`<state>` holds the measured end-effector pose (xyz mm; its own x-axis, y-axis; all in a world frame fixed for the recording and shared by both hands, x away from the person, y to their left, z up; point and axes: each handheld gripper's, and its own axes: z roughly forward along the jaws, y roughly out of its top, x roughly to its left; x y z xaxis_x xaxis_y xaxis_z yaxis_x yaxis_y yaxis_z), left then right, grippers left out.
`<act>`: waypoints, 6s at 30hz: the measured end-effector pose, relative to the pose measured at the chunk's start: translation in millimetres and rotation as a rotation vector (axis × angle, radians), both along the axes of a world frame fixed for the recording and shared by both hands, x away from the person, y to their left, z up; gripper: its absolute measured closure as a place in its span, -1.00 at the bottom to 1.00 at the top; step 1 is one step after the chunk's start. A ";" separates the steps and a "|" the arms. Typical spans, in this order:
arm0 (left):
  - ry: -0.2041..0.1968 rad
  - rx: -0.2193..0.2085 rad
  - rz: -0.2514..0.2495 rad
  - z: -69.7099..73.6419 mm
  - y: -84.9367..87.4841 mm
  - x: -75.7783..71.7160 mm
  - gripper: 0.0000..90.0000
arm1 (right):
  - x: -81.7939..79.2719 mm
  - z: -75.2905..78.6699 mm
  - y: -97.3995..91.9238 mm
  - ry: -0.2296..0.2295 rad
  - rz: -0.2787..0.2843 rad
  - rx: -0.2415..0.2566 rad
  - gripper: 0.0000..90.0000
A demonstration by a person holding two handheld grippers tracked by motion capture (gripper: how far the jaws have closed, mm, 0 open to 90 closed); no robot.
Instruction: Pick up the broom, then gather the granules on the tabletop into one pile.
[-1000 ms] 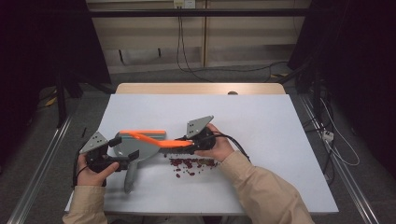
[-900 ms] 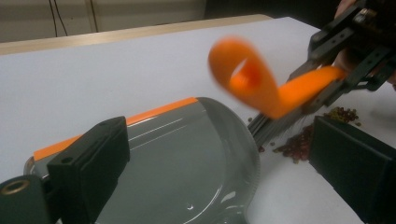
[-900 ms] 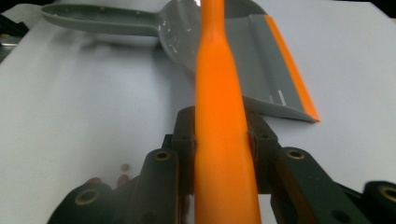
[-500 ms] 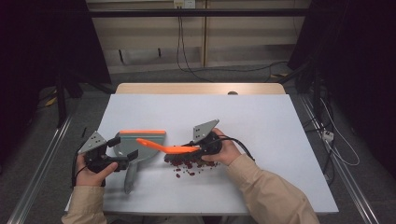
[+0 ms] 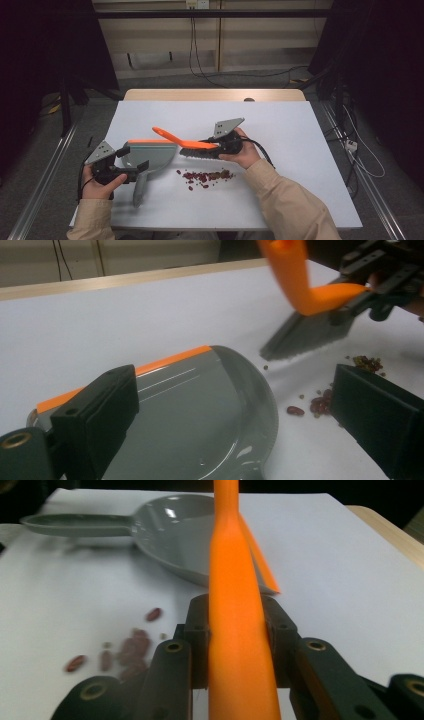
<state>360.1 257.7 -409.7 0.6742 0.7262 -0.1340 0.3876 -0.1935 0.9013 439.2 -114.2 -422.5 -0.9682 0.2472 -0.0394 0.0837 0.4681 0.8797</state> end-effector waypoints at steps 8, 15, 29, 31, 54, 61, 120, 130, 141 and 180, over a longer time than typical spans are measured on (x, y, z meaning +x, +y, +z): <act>0.001 -0.005 0.004 -0.5 1.3 1.0 -0.87 | 19.2 -17.7 3.3 -0.017 -0.048 -0.051 0.59; 0.002 -0.005 0.007 -0.8 2.6 0.8 -0.87 | 0.6 -16.6 9.1 -0.049 0.035 -0.096 0.58; 0.002 -0.004 0.008 -0.7 1.1 0.0 -0.87 | -29.4 -12.8 0.7 -0.024 0.122 -0.093 0.58; 0.002 -0.005 0.008 -0.7 0.8 -0.2 -0.87 | -30.8 -11.9 1.4 -0.028 0.125 -0.100 0.58; -0.002 -0.003 0.001 -0.6 -0.5 -0.1 -0.87 | -66.9 6.6 3.1 0.196 -0.350 0.219 0.59; -0.007 0.005 -0.005 0.4 -2.0 -0.8 -0.87 | -80.1 4.0 13.3 0.208 -0.442 0.244 0.59; -0.030 0.009 -0.009 3.3 -3.5 -1.6 -0.87 | -99.4 -32.5 33.1 0.424 -0.649 0.205 0.57; -0.033 0.004 -0.031 3.5 -8.8 -3.0 -0.87 | -102.0 -32.0 12.9 0.411 -0.697 0.199 0.56; -0.036 0.008 -0.051 2.4 -11.9 -3.7 -0.87 | -103.1 -30.9 7.3 0.410 -0.717 0.193 0.56; -0.041 -0.012 -0.037 3.8 -9.8 -2.8 -0.87 | -88.9 -9.7 1.8 0.424 -0.722 0.290 0.58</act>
